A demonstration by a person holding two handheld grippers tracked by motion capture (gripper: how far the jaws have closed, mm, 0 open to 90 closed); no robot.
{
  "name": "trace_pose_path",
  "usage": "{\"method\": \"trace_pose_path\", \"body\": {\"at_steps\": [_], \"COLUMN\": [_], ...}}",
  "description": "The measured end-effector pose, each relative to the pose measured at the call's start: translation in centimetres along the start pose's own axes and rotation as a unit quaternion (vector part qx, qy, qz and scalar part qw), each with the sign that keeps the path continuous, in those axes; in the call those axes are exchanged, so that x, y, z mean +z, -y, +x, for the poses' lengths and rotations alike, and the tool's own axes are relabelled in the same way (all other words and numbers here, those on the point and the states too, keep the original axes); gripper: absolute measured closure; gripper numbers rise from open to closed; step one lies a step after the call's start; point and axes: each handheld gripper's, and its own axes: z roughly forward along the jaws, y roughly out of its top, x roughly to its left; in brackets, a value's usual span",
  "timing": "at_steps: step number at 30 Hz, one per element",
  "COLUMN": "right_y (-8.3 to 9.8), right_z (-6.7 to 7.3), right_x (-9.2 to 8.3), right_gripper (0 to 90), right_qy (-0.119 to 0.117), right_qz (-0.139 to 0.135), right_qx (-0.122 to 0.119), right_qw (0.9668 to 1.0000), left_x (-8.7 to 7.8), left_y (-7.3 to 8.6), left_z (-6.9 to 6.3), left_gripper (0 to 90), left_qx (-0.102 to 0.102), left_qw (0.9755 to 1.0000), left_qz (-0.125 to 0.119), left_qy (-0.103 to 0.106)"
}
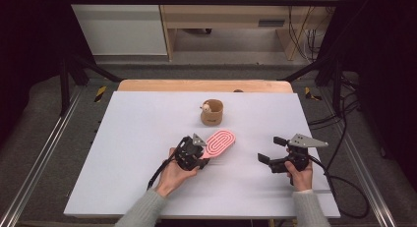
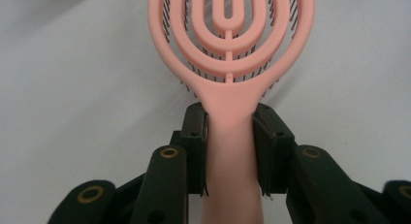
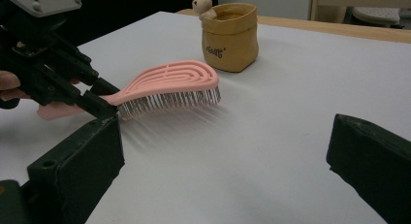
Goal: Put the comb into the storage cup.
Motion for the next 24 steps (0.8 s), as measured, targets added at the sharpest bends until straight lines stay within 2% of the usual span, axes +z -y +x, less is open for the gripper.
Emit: {"method": "trace_pose_path", "body": {"at_steps": [11, 24], "right_y": [0.0, 0.1], "right_z": [0.0, 0.0], "right_x": [0.1, 0.2], "right_gripper": [0.3, 0.3], "right_qy": [0.001, 0.002], "right_qz": [0.004, 0.004], "right_qx": [0.000, 0.002], "right_qw": [1.0000, 1.0000], "left_x": [-1.7, -3.9], "left_y": [1.1, 1.7], "left_z": [0.8, 1.2], "left_gripper": [68.8, 68.8], "left_qx": [-0.009, -0.022], "left_qw": [0.9998, 0.9981], "left_qz": [-0.016, -0.055], "left_qy": [-0.009, -0.016]}}
